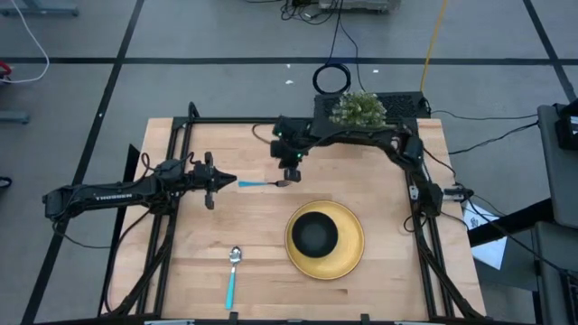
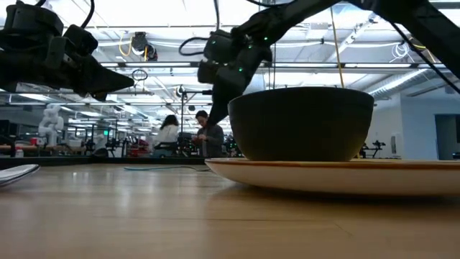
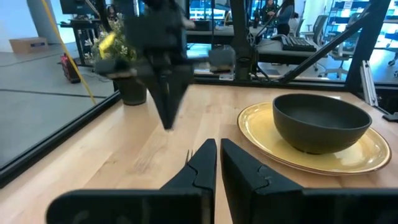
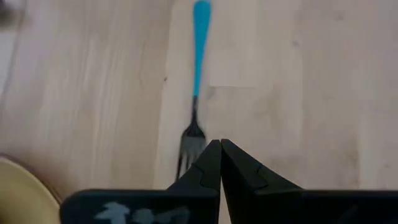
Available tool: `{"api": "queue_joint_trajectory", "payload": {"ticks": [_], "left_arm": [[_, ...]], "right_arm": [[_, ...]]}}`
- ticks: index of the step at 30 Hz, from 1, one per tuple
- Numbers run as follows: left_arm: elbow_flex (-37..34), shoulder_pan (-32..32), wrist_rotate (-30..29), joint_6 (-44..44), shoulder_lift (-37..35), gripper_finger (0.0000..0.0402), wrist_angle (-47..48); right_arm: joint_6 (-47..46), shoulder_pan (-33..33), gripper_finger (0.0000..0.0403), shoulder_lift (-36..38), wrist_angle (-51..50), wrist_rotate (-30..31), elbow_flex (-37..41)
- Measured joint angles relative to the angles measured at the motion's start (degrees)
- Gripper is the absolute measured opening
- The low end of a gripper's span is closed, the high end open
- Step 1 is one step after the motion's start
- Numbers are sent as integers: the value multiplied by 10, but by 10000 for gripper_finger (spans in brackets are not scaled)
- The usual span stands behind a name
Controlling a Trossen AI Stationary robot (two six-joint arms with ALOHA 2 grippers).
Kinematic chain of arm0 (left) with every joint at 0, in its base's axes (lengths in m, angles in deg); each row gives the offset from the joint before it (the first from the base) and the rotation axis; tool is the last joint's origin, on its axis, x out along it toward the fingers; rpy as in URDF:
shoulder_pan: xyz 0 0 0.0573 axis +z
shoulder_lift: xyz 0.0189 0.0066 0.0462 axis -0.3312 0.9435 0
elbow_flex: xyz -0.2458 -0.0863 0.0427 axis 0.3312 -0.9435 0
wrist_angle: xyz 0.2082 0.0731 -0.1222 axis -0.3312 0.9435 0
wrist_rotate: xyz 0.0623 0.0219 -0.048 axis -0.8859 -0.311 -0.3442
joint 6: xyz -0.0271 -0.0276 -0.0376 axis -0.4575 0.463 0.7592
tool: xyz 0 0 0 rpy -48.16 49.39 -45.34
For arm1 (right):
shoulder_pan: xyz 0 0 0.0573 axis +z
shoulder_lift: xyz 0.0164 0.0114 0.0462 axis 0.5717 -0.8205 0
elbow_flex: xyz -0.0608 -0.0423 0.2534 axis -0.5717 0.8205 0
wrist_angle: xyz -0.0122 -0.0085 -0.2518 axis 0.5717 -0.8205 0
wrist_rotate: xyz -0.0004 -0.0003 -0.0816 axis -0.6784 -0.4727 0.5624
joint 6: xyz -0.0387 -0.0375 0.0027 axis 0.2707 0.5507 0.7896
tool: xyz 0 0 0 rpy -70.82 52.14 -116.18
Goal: Set table place
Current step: Put the blue fork on the yellow plate to the right of the black bowl
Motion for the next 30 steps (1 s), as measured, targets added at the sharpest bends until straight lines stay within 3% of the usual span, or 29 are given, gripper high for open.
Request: {"api": "queue_joint_trajectory", "payload": {"ticks": [6,14,18,26,30], "left_arm": [[0,0,0,10,0,28,0],[0,0,0,10,0,28,4],[0,0,0,9,0,28,9],[0,0,0,-5,0,28,13],[0,0,0,-5,0,28,13]], "right_arm": [[12,16,0,-40,-1,8,-12],[36,34,12,-39,18,56,-19],[47,40,49,-39,43,57,-19],[8,39,176,-39,91,69,-19],[6,44,203,-48,96,67,-19]]}}
